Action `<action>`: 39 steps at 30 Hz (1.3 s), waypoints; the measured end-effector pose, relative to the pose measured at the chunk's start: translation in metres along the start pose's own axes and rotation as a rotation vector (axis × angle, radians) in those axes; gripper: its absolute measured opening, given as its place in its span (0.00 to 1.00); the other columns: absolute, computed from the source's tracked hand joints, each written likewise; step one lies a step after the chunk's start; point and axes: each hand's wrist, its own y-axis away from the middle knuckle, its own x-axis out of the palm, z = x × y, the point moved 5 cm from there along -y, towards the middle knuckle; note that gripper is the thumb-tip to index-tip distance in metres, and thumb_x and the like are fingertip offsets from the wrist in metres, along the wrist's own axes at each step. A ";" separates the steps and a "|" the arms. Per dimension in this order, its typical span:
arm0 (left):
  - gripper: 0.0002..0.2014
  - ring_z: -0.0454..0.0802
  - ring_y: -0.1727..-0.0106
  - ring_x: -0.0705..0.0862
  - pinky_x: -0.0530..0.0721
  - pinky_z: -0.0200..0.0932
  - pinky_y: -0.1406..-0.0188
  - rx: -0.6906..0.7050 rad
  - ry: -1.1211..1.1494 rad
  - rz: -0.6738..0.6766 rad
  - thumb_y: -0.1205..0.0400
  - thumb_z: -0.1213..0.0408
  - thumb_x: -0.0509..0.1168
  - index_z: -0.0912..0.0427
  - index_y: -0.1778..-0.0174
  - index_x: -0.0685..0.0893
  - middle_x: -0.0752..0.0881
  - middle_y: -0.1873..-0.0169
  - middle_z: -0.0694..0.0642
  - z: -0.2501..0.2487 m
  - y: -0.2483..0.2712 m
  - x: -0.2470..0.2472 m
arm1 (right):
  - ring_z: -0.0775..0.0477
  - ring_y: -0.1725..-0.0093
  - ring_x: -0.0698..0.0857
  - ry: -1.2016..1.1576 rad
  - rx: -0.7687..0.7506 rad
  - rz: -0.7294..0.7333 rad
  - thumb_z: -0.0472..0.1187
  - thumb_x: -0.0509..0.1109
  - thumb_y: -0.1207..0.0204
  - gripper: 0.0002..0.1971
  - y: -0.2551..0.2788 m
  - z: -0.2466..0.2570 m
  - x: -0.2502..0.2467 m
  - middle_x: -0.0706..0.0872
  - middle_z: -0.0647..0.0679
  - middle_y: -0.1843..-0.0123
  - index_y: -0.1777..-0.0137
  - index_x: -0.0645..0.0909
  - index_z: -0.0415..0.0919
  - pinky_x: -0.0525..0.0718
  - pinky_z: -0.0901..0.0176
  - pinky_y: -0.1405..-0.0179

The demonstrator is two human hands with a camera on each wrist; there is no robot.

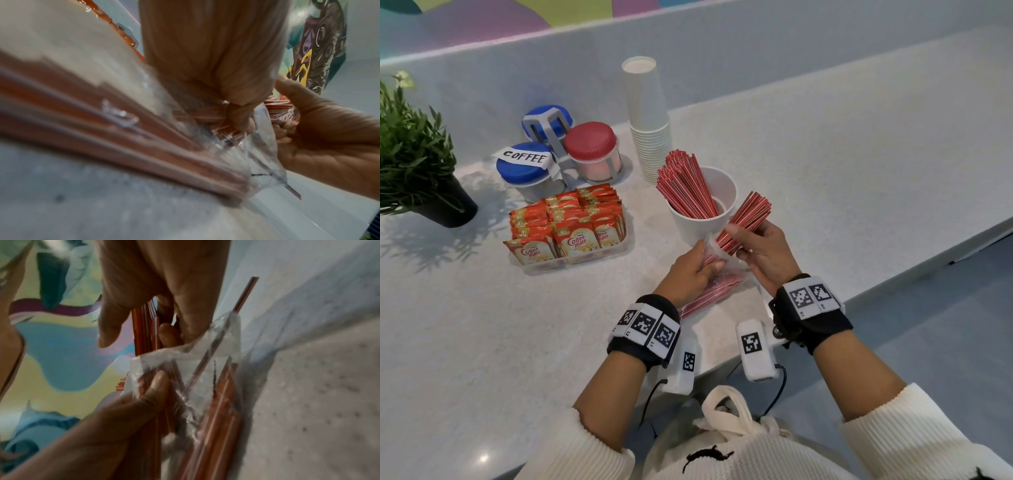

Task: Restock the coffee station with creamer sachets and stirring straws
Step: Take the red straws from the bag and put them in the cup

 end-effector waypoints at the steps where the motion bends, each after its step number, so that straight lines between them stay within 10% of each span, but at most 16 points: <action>1: 0.17 0.55 0.36 0.81 0.77 0.55 0.31 -0.002 0.000 0.000 0.15 0.61 0.58 0.57 0.30 0.69 0.83 0.39 0.57 0.001 0.000 0.000 | 0.42 0.65 0.80 0.079 0.002 0.006 0.39 0.78 0.35 0.08 0.002 0.000 0.002 0.86 0.43 0.62 0.58 0.85 0.41 0.80 0.58 0.65; 7: 0.18 0.55 0.40 0.83 0.80 0.54 0.35 -0.026 -0.006 0.024 0.18 0.57 0.64 0.57 0.34 0.72 0.84 0.41 0.55 0.000 0.001 0.000 | 0.62 0.79 0.82 0.197 -0.077 -0.195 0.32 0.71 0.27 0.10 0.002 0.010 -0.003 0.84 0.55 0.79 0.69 0.79 0.41 0.78 0.71 0.76; 24: 0.23 0.56 0.37 0.81 0.78 0.62 0.35 -0.013 -0.269 -0.080 0.21 0.52 0.67 0.52 0.35 0.67 0.81 0.38 0.55 0.010 -0.010 -0.004 | 0.50 0.72 0.83 0.088 -0.120 -0.417 0.41 0.68 0.23 0.10 -0.010 0.028 -0.007 0.84 0.49 0.72 0.66 0.78 0.41 0.85 0.56 0.63; 39: 0.19 0.54 0.43 0.75 0.70 0.43 0.48 0.235 -0.566 -0.415 0.24 0.58 0.70 0.59 0.42 0.75 0.77 0.43 0.56 -0.026 0.003 -0.005 | 0.55 0.85 0.64 -0.072 -0.129 -0.390 0.43 0.70 0.24 0.17 -0.029 0.019 -0.008 0.67 0.55 0.86 0.71 0.68 0.45 0.66 0.62 0.81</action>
